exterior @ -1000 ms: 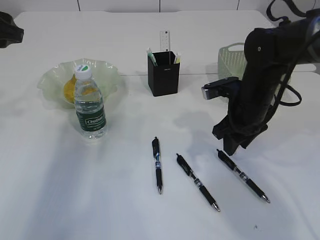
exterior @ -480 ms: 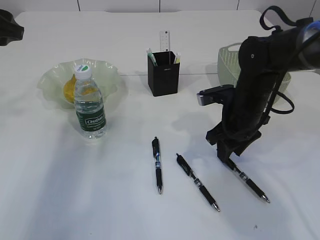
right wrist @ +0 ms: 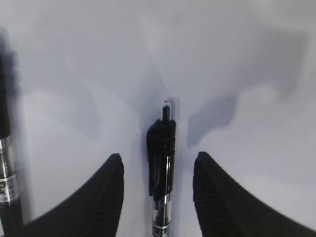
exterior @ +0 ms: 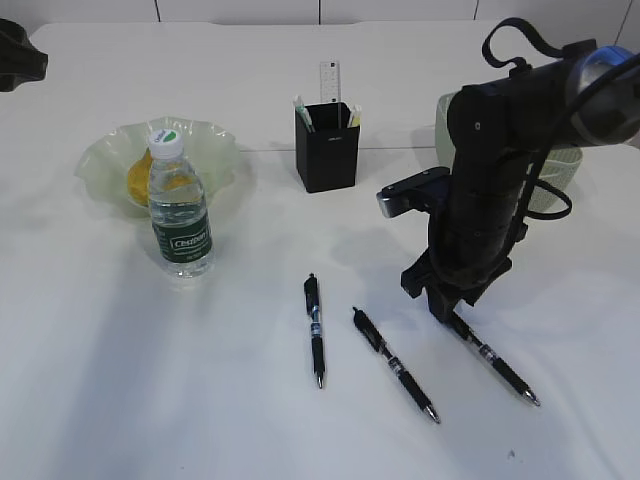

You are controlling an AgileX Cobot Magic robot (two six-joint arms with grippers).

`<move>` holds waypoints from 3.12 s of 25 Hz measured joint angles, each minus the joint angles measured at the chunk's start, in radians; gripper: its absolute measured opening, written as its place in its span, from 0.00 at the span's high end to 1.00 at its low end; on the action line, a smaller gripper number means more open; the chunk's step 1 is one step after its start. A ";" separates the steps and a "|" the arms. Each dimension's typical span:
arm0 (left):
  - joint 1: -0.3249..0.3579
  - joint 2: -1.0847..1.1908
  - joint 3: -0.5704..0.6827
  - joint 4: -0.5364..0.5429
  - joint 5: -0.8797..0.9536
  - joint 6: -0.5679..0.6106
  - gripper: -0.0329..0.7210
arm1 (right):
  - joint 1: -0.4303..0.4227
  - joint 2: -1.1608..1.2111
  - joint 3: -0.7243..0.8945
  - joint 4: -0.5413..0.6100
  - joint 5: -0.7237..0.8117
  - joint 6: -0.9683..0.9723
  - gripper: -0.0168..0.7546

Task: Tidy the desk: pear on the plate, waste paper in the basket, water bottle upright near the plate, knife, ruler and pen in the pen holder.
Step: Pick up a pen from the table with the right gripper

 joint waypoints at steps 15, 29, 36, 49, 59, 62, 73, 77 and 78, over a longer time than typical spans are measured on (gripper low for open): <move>0.000 0.000 0.000 0.000 0.000 0.000 0.46 | 0.000 0.029 0.000 -0.011 0.000 0.013 0.53; 0.000 0.000 0.000 0.000 0.000 0.000 0.46 | 0.000 0.031 0.000 -0.040 0.007 0.013 0.53; 0.000 0.000 0.000 0.000 0.000 0.000 0.46 | 0.000 0.031 0.000 -0.040 0.007 0.013 0.54; 0.000 0.000 0.000 0.000 0.000 0.000 0.46 | 0.000 0.031 0.000 -0.039 0.005 0.013 0.54; 0.000 0.000 0.000 0.000 0.000 0.000 0.46 | 0.000 0.033 0.000 -0.044 0.003 0.013 0.54; 0.000 0.000 0.000 0.000 0.000 0.000 0.46 | 0.000 0.037 0.000 -0.044 0.003 0.013 0.54; 0.000 0.000 0.000 0.000 0.000 0.000 0.46 | 0.000 0.039 0.000 -0.042 -0.001 0.013 0.54; 0.000 0.000 0.000 0.000 0.000 0.000 0.46 | 0.000 0.053 0.000 -0.040 0.001 0.013 0.54; 0.000 0.000 0.000 0.000 0.000 0.000 0.46 | 0.000 0.053 0.000 -0.040 0.001 0.013 0.54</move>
